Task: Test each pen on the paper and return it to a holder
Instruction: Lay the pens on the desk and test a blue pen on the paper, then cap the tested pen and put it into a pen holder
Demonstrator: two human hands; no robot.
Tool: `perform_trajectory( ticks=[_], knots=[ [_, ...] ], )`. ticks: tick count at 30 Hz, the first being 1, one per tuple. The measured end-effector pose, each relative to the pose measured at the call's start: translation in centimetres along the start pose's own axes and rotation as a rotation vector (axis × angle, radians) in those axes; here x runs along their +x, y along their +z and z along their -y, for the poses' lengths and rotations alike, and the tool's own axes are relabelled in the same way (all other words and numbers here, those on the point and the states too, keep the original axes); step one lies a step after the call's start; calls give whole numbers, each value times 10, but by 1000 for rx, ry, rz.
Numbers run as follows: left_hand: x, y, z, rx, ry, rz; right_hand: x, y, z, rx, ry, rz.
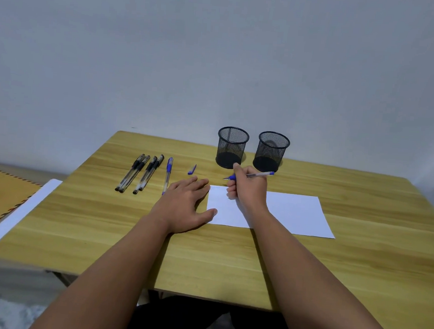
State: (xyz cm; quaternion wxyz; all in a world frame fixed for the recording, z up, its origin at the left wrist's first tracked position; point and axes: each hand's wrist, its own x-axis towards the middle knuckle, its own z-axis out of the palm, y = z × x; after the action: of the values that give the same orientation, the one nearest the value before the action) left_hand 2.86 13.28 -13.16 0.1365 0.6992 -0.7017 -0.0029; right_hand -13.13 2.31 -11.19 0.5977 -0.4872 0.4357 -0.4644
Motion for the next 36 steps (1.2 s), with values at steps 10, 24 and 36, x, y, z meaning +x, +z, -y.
perform_trajectory(
  ticks=[10, 24, 36],
  knots=[
    [-5, -9, -2, -44, -1, 16, -12, -38, 72, 107, 2, 69],
    [52, -46, 3, 194, -330, -54, -9, -63, 64, -191, -38, 162],
    [82, -42, 17, 284, -388, -6, 12, -62, 32, -220, -90, 212]
  ],
)
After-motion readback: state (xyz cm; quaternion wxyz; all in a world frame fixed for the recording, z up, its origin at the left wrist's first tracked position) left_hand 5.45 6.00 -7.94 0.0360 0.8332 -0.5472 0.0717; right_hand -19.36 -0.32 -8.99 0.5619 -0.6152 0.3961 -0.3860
